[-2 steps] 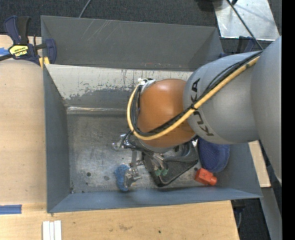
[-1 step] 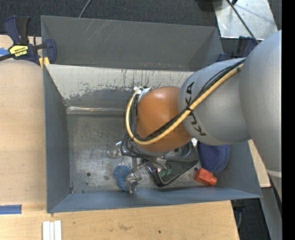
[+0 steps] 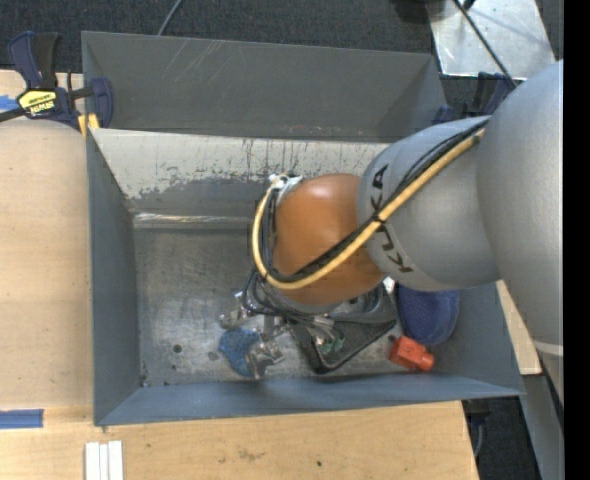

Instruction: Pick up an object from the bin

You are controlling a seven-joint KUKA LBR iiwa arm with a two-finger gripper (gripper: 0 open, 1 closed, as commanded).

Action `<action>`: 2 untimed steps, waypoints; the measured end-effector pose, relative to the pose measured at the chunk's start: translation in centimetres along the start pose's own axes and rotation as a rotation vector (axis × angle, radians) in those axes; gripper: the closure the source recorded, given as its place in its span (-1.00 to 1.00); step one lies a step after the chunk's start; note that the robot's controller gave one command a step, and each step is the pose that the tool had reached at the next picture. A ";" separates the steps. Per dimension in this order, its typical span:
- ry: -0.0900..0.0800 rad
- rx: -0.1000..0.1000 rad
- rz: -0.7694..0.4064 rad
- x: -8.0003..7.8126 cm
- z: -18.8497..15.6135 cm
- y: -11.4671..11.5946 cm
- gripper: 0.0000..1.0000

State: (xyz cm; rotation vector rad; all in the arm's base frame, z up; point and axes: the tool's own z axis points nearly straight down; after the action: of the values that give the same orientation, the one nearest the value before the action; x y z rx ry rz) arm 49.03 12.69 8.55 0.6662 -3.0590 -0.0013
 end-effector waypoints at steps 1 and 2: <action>-0.022 0.005 -0.069 -1.0 -15.9 2.0 1.00; -0.007 0.002 -0.018 -4.5 -3.0 0.2 1.00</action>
Offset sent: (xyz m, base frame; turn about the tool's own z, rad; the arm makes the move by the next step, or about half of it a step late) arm 0.0002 0.0212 0.1544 -0.0694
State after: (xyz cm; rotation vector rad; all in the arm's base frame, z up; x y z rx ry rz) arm 53.04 14.72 11.48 0.6951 -3.0597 -0.0004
